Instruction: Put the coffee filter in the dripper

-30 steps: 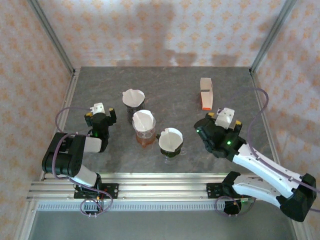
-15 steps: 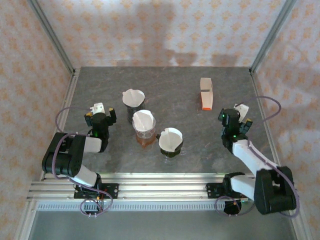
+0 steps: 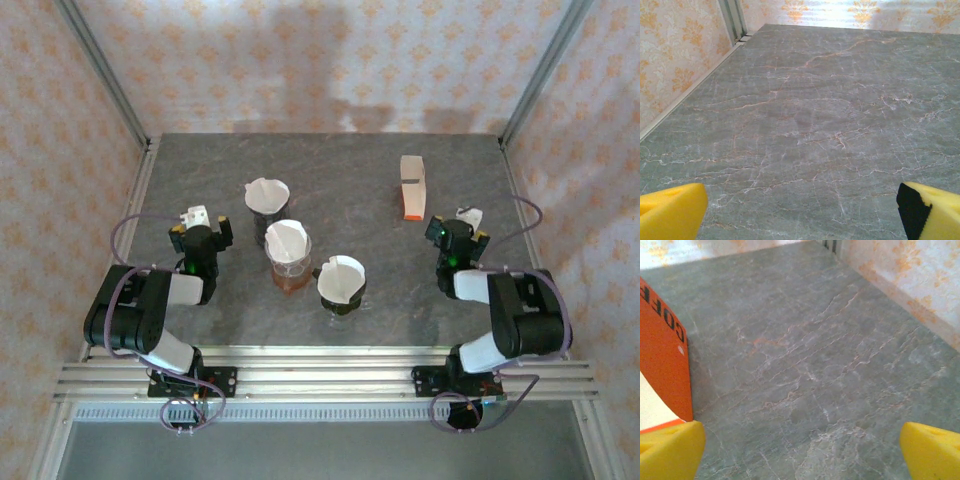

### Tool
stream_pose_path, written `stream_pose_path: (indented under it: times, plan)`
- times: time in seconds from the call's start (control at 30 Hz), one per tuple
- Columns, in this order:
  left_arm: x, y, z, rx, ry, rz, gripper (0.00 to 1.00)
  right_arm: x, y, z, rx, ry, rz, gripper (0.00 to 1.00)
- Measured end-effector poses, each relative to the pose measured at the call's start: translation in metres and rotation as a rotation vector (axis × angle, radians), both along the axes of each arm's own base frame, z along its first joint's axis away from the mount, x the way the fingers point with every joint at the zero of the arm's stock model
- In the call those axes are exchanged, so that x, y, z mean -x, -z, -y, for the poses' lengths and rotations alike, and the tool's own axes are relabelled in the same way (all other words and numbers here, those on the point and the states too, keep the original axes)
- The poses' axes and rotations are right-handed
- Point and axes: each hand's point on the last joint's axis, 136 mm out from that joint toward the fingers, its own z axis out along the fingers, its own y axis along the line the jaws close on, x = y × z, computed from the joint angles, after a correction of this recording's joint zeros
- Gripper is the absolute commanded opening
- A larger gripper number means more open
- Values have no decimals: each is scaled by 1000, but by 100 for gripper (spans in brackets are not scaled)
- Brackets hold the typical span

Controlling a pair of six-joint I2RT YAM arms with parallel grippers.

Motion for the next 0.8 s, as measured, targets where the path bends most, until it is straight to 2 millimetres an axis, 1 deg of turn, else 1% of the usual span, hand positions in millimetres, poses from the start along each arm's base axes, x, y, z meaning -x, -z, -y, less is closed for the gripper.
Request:
stream_pose_path:
  times: [0.07,0.37,0.8]
  plan:
    - [0,0,0,-1,0,0,100,0,9,-1,-5,-14,-24,100]
    - [0,0,0,-1,0,-1,100,-3,3,0,-20,-23,13,99]
    - [0,0,0,-2,1,-1,100,-5,2,-1,-23,-30,21,99]
